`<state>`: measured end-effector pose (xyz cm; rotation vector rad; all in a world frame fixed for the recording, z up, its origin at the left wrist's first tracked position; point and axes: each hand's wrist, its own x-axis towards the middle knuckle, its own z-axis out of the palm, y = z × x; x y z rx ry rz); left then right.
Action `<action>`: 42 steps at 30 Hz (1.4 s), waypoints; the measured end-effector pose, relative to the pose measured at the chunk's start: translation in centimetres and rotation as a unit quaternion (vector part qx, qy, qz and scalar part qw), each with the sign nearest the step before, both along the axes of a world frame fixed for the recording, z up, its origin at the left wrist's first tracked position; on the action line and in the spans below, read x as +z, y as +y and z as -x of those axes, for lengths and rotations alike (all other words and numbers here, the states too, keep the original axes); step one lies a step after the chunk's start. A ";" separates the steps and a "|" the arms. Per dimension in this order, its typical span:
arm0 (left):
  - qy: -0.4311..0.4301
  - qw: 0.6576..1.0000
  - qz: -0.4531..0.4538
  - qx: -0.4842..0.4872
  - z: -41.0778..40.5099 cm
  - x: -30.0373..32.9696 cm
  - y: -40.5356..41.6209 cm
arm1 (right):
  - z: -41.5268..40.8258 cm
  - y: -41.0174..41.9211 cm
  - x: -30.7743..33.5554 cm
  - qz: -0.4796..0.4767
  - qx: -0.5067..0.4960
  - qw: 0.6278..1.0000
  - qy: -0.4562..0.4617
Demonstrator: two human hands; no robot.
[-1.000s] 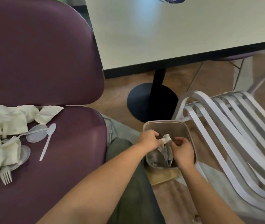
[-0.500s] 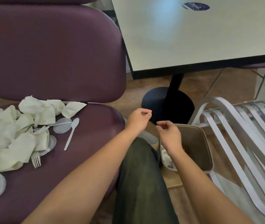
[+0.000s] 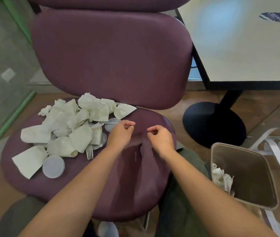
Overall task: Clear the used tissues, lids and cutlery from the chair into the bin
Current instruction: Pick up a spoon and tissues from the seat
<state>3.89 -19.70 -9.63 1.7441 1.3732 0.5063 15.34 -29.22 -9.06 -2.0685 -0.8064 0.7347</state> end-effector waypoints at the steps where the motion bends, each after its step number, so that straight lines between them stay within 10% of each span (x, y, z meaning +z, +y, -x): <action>1: 0.028 0.999 -0.019 0.011 1.1 0.1 0.4 | 0.8 0.6 -0.3 0.012 0.011 1.000 -0.001; 17: 0.252 0.941 -0.221 0.030 12.4 -0.5 4.6 | 7.8 7.2 -3.8 0.147 0.253 0.940 -0.173; 42: 0.172 0.962 -0.199 0.077 15.5 3.8 3.6 | 4.9 4.3 -1.1 0.167 0.094 0.980 -0.053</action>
